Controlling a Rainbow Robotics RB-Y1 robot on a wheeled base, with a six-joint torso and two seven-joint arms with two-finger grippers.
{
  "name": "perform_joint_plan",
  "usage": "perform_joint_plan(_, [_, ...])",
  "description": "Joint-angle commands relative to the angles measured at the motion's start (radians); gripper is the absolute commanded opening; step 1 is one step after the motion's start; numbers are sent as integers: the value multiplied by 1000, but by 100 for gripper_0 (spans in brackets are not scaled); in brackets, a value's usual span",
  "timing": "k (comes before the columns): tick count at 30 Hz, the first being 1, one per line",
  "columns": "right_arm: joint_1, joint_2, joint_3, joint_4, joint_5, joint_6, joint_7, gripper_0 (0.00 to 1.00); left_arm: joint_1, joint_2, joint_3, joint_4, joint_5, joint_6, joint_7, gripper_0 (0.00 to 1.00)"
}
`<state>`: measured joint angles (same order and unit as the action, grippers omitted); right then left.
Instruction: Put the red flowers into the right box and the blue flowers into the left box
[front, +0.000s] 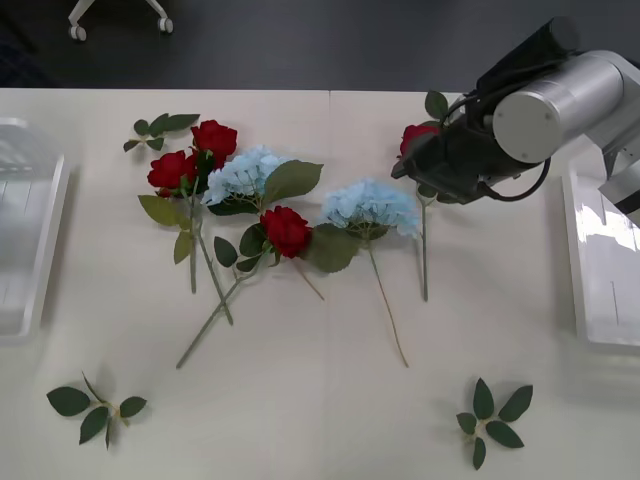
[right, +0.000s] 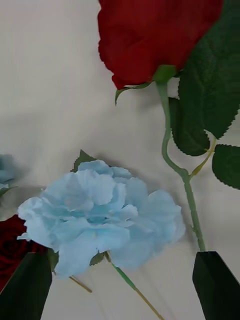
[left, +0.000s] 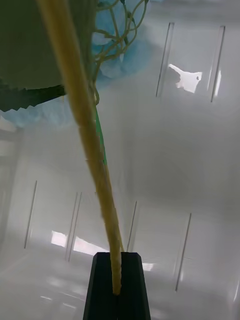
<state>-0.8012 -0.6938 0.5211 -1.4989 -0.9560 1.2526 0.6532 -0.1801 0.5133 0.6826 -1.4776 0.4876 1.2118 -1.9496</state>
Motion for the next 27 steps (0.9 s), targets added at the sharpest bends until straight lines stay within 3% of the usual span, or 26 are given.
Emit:
perform_joint_plan(1, [-16, -15, 30, 26, 19, -32, -30, 83, -9, 34, 9, -10, -3, -11, 61, 15])
perform_joint_plan(2, [-16, -12, 34, 37, 22, -39, -30, 83, -9, 33, 9, -10, 2, -11, 61, 24])
perform_joint_plan(3, [-16, -9, 39, 48, 23, -48, -29, 83, -7, 34, 9, -10, 6, -11, 61, 42])
perform_joint_plan(4, [-16, -3, 46, 63, 28, -58, -29, 83, -7, 36, 9, -10, 17, -11, 61, 69])
perform_joint_plan(6, [-16, 11, 50, 85, 37, -65, -26, 83, -1, 39, 8, -12, 40, -11, 61, 97])
perform_joint_plan(15, [-16, 76, 53, 174, 80, -79, -15, 83, 97, 57, 8, -182, 224, 74, 95, 100])
perform_joint_plan(27, [-19, 171, 86, 295, 289, -122, -20, 83, 234, 56, -104, -573, 286, 164, 446, 100])
